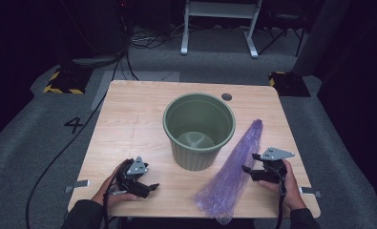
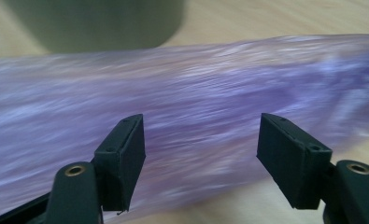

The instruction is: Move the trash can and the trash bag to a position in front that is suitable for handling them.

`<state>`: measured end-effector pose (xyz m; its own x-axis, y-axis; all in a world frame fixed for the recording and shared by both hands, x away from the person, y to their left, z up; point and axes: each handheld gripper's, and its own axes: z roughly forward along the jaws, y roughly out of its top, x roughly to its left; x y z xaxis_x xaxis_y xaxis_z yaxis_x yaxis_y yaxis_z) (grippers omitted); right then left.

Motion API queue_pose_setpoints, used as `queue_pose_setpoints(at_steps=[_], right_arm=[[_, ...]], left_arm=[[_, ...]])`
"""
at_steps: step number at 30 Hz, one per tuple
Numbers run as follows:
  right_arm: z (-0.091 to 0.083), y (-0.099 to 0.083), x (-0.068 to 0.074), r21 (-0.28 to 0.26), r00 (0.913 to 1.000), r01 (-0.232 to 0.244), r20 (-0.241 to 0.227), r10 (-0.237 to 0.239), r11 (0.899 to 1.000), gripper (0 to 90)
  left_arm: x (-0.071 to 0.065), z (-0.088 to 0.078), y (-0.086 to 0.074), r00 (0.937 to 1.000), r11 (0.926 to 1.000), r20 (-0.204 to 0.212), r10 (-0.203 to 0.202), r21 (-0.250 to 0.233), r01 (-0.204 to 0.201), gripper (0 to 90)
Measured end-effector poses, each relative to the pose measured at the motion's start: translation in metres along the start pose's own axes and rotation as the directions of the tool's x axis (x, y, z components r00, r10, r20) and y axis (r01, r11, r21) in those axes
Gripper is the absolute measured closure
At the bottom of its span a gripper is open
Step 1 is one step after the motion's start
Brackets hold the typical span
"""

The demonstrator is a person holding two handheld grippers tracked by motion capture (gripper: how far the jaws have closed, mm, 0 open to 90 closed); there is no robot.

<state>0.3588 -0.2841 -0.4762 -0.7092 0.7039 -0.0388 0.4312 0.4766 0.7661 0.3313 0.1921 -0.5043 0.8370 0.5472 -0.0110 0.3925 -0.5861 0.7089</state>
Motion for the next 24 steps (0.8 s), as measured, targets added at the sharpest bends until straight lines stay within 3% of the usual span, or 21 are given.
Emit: queue_pose_setpoints(at_steps=[1,3,5,10,13,16,18,19,22,23,24], right_arm=[[-0.002,-0.003,0.011,-0.011,0.9985,0.024,-0.049,-0.024,1.0,33.9],[-0.002,-0.005,0.016,-0.015,0.9973,0.032,-0.066,-0.033,0.999,34.9],[-0.001,-0.01,0.029,-0.026,0.9896,0.056,-0.131,-0.059,0.998,40.0],[0.01,-0.01,0.048,-0.014,0.9782,0.105,-0.179,-0.106,0.994,50.0],[0.022,-0.005,0.063,-0.02,0.967,0.132,-0.217,-0.133,0.991,57.2],[0.033,0.001,0.072,-0.012,0.9655,0.141,-0.219,-0.14,0.99,58.5],[0.04,0.004,0.079,-0.013,0.9639,0.151,-0.219,-0.151,0.988,59.0],[0.042,0.007,0.082,-0.012,0.9645,0.152,-0.217,-0.151,0.988,59.0],[0.047,0.012,0.086,-0.011,0.9648,0.159,-0.21,-0.158,0.987,59.0],[0.052,0.016,0.091,-0.013,0.9654,0.162,-0.205,-0.161,0.987,58.7],[0.054,0.018,0.093,-0.014,0.966,0.165,-0.2,-0.164,0.986,58.6]], left_arm=[[0.0,0.0,0.0,1.0,1.0,-0.001,0.0,0.0,0.0,13.0],[0.0,0.0,0.0,1.0,1.0,-0.001,-0.001,0.0,0.001,13.0],[0.0,0.0,0.0,1.0,1.0,-0.002,-0.002,-0.001,0.002,12.9],[-0.003,0.001,0.003,0.9996,0.9997,-0.016,-0.022,0.012,0.023,12.9],[-0.008,0.001,0.008,0.9997,0.9998,0.013,-0.018,0.01,0.018,16.1],[-0.011,-0.002,0.012,0.9995,0.9997,0.025,-0.02,-0.012,0.02,16.4],[-0.015,-0.011,0.02,0.9991,0.9976,0.036,-0.021,-0.065,0.023,16.5],[-0.015,-0.011,0.02,0.9991,0.9976,0.036,-0.021,-0.065,0.023,16.5],[-0.02,-0.019,0.028,0.9983,0.9927,0.046,-0.036,-0.113,0.041,16.5],[-0.025,-0.022,0.033,0.997,0.9895,0.073,-0.026,-0.14,0.036,16.5],[-0.025,-0.022,0.033,0.997,0.9895,0.073,-0.026,-0.14,0.036,16.4]])
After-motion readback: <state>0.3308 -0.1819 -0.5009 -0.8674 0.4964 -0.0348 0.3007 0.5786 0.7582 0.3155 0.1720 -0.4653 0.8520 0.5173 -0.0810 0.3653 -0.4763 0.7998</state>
